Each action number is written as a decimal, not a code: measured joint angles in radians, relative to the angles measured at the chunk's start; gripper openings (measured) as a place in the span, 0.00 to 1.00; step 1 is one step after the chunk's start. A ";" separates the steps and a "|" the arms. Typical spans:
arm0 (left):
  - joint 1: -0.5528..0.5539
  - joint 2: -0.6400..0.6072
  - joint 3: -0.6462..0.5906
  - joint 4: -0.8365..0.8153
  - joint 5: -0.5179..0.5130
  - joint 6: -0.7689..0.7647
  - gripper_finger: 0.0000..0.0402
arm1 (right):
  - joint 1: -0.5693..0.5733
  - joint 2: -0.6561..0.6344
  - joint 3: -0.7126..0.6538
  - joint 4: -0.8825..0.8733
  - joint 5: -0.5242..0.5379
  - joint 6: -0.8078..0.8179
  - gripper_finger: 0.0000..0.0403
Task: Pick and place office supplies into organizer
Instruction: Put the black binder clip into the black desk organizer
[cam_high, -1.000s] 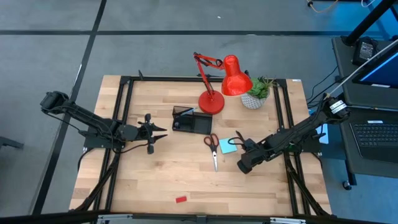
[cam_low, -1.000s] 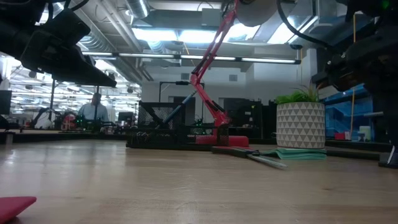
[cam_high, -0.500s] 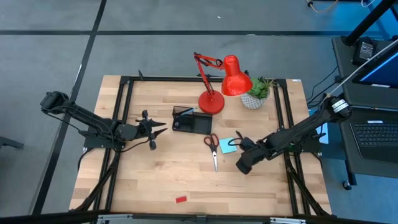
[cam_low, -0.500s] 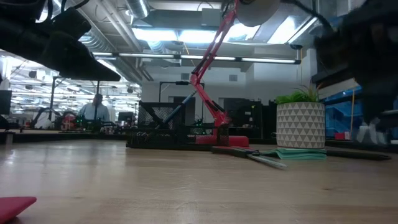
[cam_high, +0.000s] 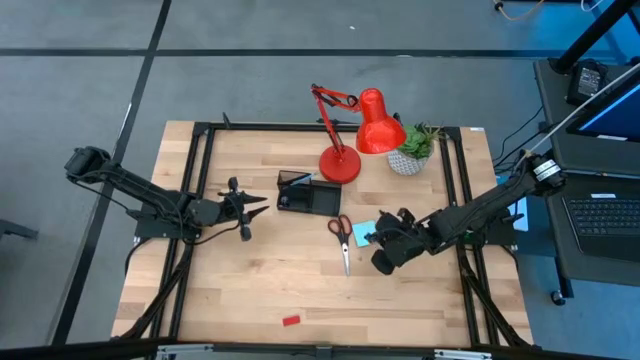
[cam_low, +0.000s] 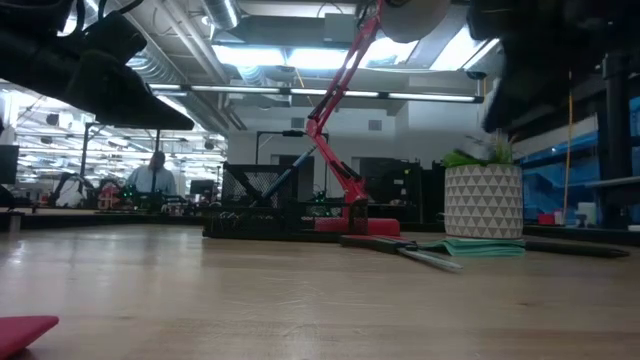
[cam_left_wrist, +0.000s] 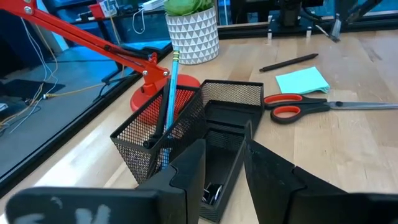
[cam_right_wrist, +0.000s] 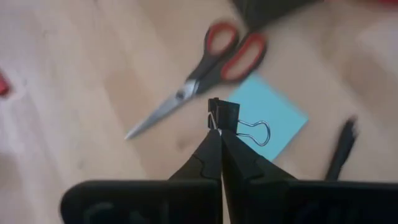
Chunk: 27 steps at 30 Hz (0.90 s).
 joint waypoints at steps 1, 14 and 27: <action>0.000 0.000 0.000 0.000 -0.001 0.002 0.27 | -0.007 0.000 0.000 0.007 0.021 -0.018 0.00; 0.000 0.000 0.000 0.039 -0.009 0.054 0.33 | -0.127 0.040 0.000 0.435 0.086 -0.570 0.00; 0.000 0.000 0.000 0.053 -0.008 0.052 0.33 | -0.308 0.270 -0.001 0.876 -0.081 -0.868 0.00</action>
